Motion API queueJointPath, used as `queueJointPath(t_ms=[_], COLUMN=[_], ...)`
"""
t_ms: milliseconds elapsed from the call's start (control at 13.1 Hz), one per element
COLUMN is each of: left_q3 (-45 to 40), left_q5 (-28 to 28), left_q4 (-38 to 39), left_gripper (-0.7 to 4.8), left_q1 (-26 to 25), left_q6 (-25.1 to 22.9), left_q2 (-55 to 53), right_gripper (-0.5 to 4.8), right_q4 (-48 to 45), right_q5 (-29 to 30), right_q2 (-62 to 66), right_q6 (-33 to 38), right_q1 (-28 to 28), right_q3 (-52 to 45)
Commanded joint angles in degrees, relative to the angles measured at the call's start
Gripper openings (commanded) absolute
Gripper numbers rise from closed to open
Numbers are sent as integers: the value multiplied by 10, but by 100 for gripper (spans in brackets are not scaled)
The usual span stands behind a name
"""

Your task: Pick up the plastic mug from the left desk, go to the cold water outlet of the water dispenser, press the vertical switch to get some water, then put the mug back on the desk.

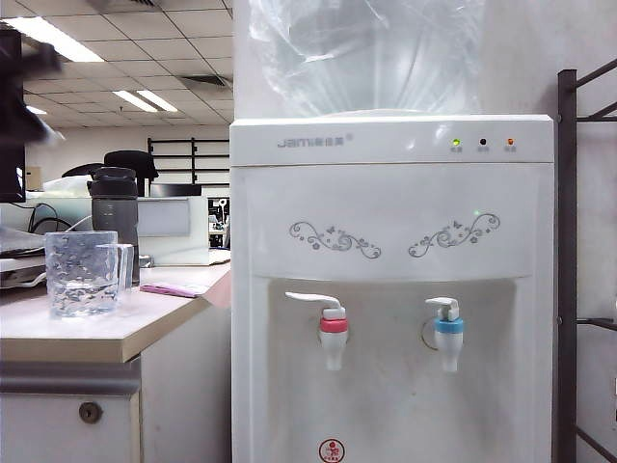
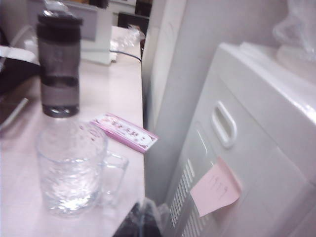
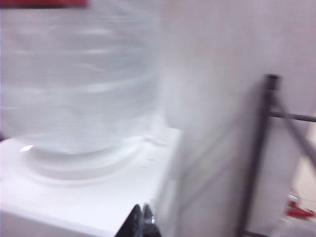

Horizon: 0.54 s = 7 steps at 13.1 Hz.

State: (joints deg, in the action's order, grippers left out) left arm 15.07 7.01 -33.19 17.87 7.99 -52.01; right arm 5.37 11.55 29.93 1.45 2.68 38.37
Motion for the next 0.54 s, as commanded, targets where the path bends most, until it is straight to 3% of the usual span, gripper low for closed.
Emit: queueJointPath(t_ms=[77, 230, 306, 459, 536], left_q3=[3, 3, 3, 3, 15], left_q5=[-8, -8, -7, -5, -8], left_q4=[-89, -149, -170, -208, -255], left_gripper=[25, 203, 255, 264, 264], left_q1=[1, 1, 1, 1, 1], left_q6=[9, 13, 19, 20, 26], left_q2=[-75, -147, -174, -221, -299], right_gripper=[-1, -1, -1, -1, -1], right_q4=[-9, -9, -9, -8, -8], right_q5=[6, -3, -6, -12, -13], right_q2=[2, 2, 2, 2, 2], right_q6=[0, 0, -1, 0, 0], right_q1=[35, 64, 73, 88, 106], right_q3=[5, 5, 5, 5, 5])
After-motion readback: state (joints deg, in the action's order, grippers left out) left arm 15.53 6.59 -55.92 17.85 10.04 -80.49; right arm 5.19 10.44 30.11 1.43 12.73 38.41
